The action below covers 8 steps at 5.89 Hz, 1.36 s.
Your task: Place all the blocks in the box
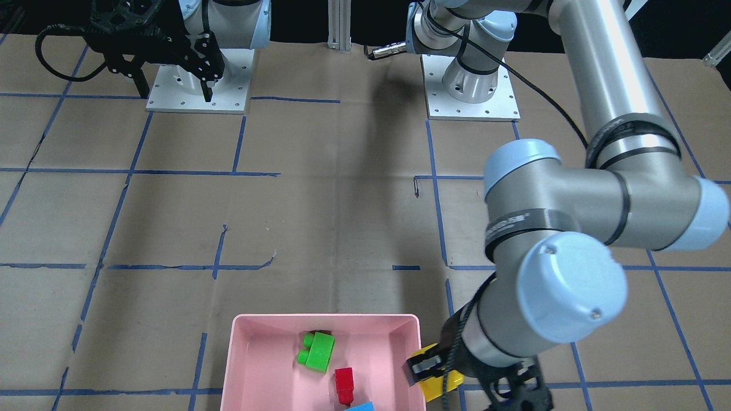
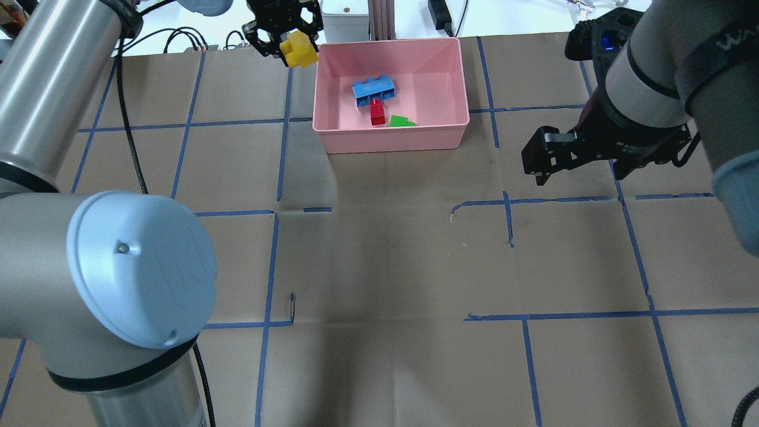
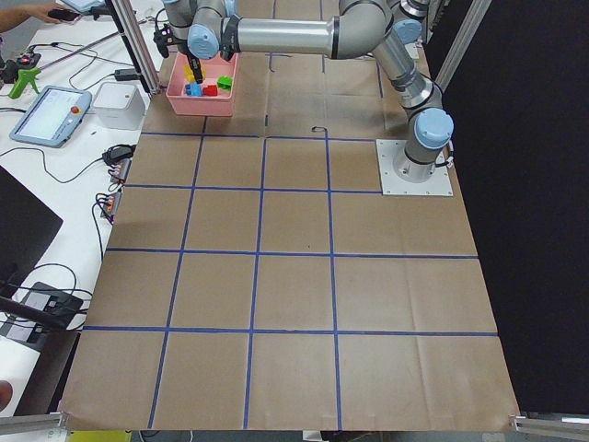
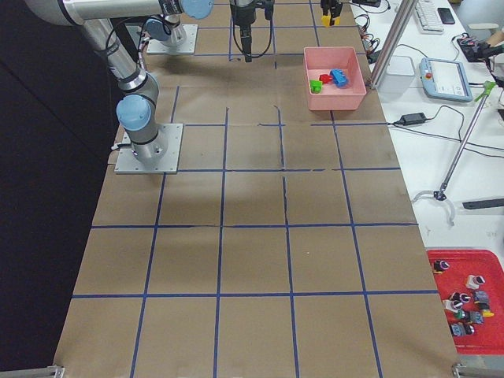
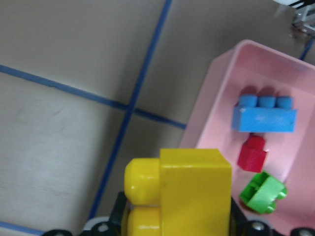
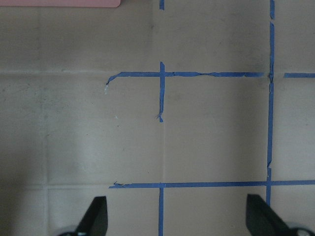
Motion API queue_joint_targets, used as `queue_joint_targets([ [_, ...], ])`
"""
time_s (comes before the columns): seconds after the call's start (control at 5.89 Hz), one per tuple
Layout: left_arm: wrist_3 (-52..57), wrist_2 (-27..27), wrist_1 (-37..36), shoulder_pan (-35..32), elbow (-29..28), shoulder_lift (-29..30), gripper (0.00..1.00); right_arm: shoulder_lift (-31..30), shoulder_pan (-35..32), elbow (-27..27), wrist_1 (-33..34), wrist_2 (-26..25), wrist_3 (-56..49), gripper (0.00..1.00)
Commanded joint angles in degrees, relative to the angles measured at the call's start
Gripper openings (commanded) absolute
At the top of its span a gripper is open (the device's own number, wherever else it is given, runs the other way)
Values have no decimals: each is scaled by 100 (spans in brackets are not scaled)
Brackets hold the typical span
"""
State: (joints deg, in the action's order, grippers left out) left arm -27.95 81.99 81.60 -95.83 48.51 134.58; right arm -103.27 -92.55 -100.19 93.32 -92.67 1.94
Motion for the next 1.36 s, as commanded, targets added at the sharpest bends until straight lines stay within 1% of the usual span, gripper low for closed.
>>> queue_joint_targets([
  [0.0,-447,36,-1008,-331,-202,855,31,0,0,-9,2,91,17,100],
  [0.17,-448,124,-1379,-392,-167,1059,46,9,0,-9,2,91,25,100],
  [0.34,-448,525,-1636,-471,-149,1061,94,9,0,-18,2,91,17,100],
  [0.51,-430,529,-1577,-481,-149,939,99,9,0,-18,2,91,8,100],
  [0.68,-387,537,-1385,-490,-132,634,99,9,0,-9,20,82,-10,100],
  [0.85,-56,546,-652,-420,-62,143,99,9,17,-9,37,82,-10,100],
  [1.02,487,633,-10,-237,269,-471,99,9,18,-9,37,82,-10,100],
  [1.19,1041,625,258,-17,943,-1216,99,9,18,-9,29,82,-1,100],
])
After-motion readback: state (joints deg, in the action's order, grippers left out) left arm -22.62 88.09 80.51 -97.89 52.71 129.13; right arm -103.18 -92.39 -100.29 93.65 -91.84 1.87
